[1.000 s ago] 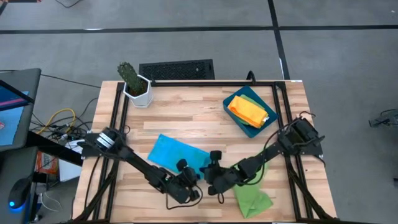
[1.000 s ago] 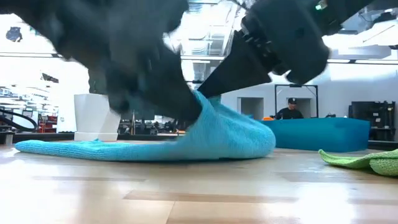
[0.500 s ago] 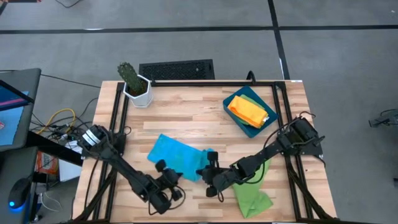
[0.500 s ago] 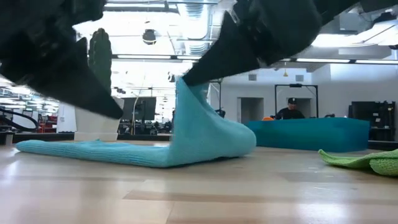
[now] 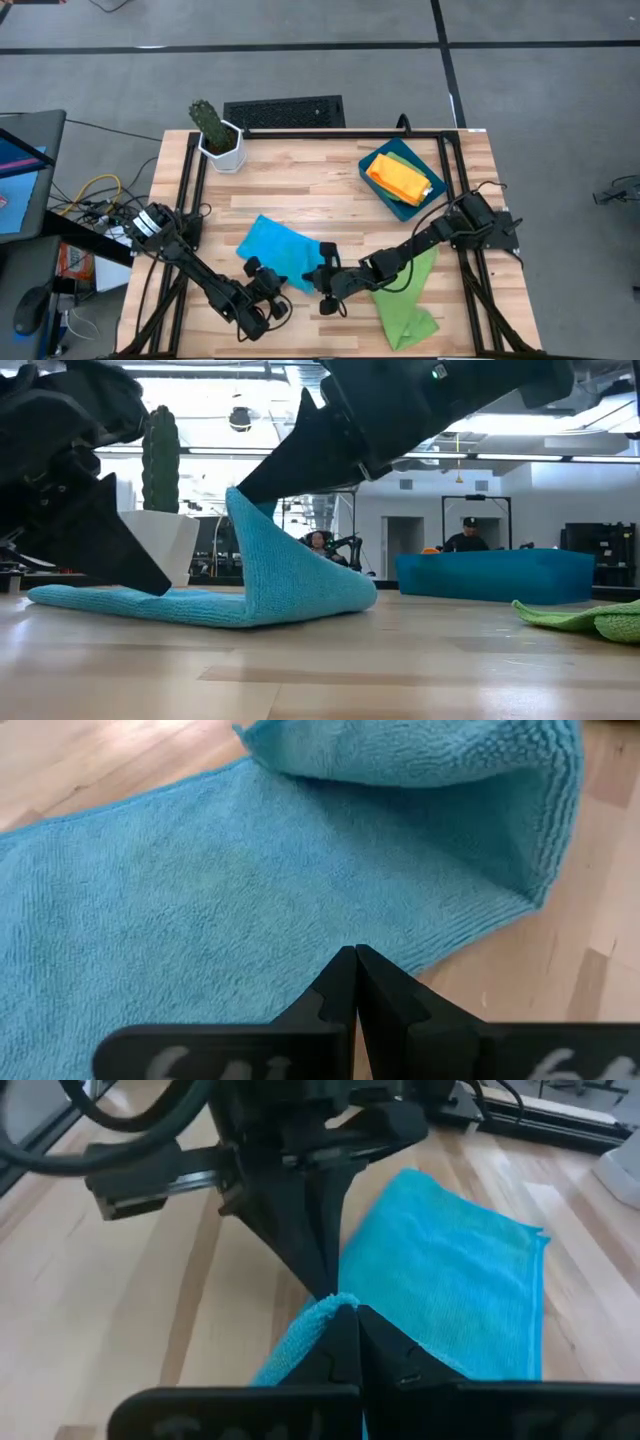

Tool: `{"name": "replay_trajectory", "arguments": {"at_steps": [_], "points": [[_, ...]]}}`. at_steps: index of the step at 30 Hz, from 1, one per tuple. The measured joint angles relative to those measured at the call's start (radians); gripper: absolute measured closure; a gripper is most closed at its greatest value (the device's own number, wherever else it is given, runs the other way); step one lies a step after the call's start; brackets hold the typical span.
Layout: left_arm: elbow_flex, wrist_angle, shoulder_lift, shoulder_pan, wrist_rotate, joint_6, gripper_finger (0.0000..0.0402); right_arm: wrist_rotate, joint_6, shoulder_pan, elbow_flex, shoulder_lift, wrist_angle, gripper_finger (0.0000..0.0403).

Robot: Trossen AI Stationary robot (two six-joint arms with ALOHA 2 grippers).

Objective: Fold microfiber towels
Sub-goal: Fold the blue microfiber cloth

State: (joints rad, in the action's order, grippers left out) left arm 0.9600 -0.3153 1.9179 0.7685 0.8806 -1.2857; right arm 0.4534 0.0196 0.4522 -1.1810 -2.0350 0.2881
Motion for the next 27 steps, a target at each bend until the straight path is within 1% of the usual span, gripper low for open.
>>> {"name": "replay_trajectory", "arguments": {"at_steps": [5, 7, 11, 15, 21, 24, 27], "points": [[0.0, 0.0, 0.0, -0.005, 0.0, 0.003, 0.0401, -0.038, -0.002, -0.029, -0.001, -0.007, 0.037, 0.0392], [0.0, 0.0, 0.0, -0.005, 0.003, 0.005, 0.0401, -0.053, -0.002, -0.037, -0.004, -0.037, 0.088, 0.0391], [0.0, 0.0, 0.0, -0.005, -0.002, 0.007, 0.0401, -0.074, -0.002, -0.042, -0.022, -0.09, 0.103, 0.0392], [0.0, 0.0, 0.0, -0.005, -0.002, 0.007, 0.0401, -0.076, -0.002, -0.041, -0.046, -0.114, 0.105, 0.0388], [0.0, 0.0, 0.0, -0.005, -0.003, 0.017, 0.0401, -0.089, -0.002, -0.046, -0.053, -0.115, 0.102, 0.039], [0.0, 0.0, 0.0, -0.005, -0.003, 0.017, 0.0401, -0.09, -0.002, -0.053, -0.053, -0.115, 0.112, 0.0384], [0.0, 0.0, 0.0, -0.005, -0.003, 0.017, 0.0401, -0.129, 0.005, -0.064, -0.053, -0.116, 0.116, 0.0379]]}}
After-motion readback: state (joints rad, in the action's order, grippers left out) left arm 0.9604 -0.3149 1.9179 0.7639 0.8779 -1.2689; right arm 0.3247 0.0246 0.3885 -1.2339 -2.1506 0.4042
